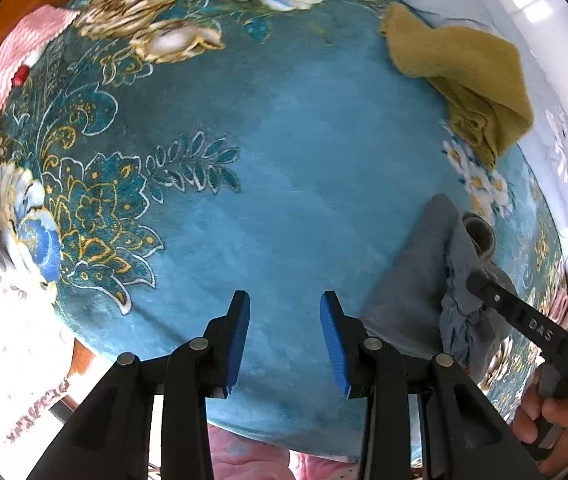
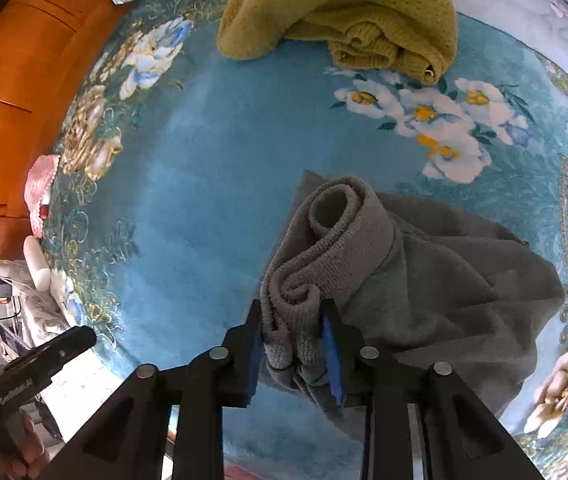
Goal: Fold clothes
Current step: 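Fold the pants end over with the right tool and release it, then grasp the folded pants edge with the left tool and tuck it over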
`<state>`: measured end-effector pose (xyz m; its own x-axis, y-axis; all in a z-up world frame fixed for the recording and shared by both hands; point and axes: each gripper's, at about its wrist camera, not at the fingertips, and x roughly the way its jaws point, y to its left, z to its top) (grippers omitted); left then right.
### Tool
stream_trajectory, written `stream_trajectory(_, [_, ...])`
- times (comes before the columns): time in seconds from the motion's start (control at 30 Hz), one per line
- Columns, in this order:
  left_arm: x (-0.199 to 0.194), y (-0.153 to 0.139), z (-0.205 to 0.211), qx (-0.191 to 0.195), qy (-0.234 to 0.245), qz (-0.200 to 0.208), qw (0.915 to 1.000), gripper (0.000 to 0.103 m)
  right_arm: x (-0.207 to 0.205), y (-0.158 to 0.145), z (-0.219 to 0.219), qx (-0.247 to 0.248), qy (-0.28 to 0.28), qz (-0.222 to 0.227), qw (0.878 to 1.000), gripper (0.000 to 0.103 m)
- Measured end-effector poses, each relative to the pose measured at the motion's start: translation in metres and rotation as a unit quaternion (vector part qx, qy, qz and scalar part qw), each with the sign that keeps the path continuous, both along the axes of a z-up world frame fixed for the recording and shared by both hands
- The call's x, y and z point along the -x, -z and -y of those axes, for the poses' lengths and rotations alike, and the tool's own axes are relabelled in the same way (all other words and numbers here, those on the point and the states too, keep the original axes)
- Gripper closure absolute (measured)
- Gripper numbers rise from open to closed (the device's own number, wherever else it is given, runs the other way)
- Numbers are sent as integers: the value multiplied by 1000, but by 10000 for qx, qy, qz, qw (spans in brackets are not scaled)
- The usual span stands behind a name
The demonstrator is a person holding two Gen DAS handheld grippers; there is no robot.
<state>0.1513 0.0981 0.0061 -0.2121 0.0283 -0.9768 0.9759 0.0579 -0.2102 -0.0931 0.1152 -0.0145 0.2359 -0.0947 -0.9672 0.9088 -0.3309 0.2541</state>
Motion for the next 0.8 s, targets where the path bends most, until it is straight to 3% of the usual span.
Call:
stream_trajectory(0.17, [14, 14, 12, -88, 207, -284, 9993, 66, 5, -23, -4, 251, 21, 266, 9993, 58])
stream_trajectory(0.3, [40, 24, 19, -182, 377, -889, 9952, 62, 38, -41, -25, 384, 615, 174, 9972, 52])
stream_trajectory(0.37, [53, 28, 20, -253, 435, -1349, 9896, 52, 60, -44, -41, 297, 969, 73, 9948, 52])
stream_trajectory(0.47, [77, 33, 21, -435, 527, -2139, 9745, 42, 95, -46, -76, 99, 1544, -112, 9879, 52])
stream_trajectory(0.6, [117, 34, 17, -442, 1161, -2139, 9689, 41, 118, -46, -115, -111, 2035, -225, 9787, 52])
stream_trajectory(0.7, [137, 38, 10, -511, 1517, -1982, 9670, 49, 124, -42, -134, -267, 2247, -215, 9738, 52])
stream_trajectory(0.73, [141, 40, 7, -519, 1563, -1987, 9661, 62, 124, -40, -138, -299, 2286, -206, 9728, 52])
stream_trajectory(0.77, [144, 41, 6, -507, 1605, -1952, 9662, 82, 124, -39, -140, -312, 2306, -188, 9724, 52])
stream_trajectory(0.8, [146, 42, 5, -470, 1642, -1866, 9675, 89, 123, -38, -141, -312, 2303, -169, 9725, 52])
